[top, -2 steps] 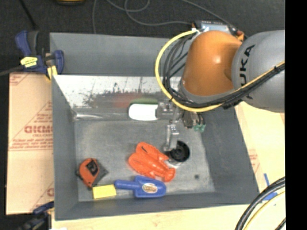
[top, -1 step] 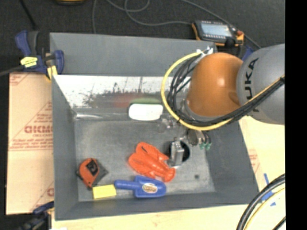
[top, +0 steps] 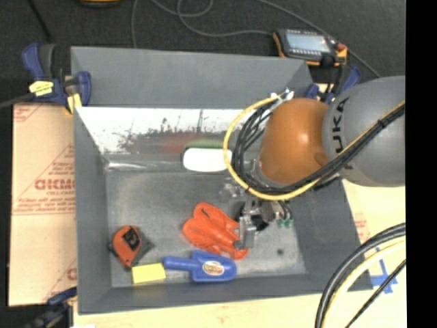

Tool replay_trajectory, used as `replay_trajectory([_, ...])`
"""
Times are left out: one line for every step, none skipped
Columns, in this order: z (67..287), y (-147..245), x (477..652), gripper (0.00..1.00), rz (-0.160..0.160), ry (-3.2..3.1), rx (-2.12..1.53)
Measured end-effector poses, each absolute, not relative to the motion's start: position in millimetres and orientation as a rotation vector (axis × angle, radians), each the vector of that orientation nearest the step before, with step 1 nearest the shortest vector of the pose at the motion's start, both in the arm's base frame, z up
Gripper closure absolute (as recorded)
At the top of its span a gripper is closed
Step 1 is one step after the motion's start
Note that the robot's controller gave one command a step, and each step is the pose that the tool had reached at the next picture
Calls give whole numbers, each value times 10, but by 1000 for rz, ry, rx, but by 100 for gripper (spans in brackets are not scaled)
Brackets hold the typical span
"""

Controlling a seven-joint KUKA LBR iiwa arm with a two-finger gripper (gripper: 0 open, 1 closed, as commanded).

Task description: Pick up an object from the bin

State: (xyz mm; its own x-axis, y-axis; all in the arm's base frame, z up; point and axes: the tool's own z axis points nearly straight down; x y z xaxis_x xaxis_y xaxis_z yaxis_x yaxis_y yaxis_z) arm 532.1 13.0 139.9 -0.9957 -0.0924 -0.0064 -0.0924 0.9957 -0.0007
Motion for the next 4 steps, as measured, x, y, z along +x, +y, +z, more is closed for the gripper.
replay_trajectory([960,436,5361,100,1,3140,-6])
replay_trajectory([961,436,5361,0,1,3140,-5])
replay_trajectory([961,436,5361,100,2,3140,-4])
replay_trajectory([961,436,5362,0,2,3139,-4])
